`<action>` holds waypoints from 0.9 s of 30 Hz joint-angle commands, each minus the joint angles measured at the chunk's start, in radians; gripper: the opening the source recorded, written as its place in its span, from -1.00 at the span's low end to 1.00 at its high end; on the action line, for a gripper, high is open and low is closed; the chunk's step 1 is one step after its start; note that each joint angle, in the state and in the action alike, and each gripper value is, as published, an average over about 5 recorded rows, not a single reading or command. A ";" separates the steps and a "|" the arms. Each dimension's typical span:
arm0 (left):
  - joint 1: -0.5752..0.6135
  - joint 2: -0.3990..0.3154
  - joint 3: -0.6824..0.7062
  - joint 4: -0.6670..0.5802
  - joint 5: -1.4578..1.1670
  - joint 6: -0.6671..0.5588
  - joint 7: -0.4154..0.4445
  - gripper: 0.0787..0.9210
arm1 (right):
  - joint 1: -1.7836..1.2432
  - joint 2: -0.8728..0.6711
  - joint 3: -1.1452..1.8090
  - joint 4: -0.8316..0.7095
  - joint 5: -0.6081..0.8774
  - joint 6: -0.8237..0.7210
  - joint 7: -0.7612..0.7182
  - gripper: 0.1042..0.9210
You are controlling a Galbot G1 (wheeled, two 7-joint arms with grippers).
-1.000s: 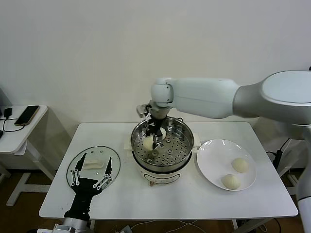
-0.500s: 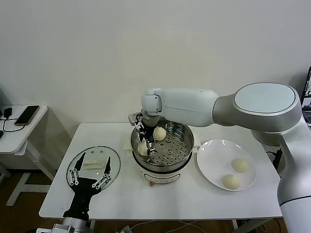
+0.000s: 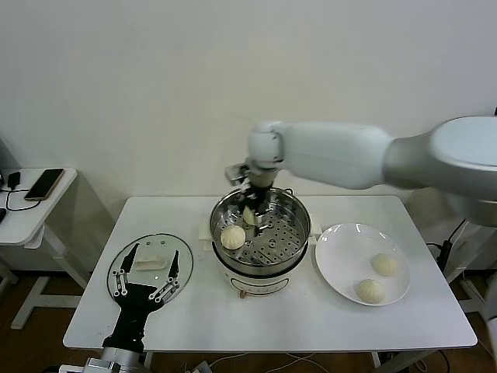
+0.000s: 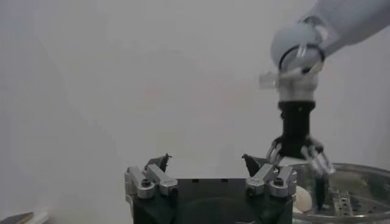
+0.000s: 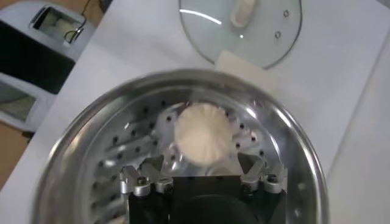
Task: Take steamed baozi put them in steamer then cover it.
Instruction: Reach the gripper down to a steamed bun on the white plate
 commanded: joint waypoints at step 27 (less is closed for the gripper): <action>0.042 -0.030 -0.030 -0.015 0.012 0.000 0.000 0.77 | -0.577 -0.564 0.365 -0.030 -0.473 0.175 -0.129 0.76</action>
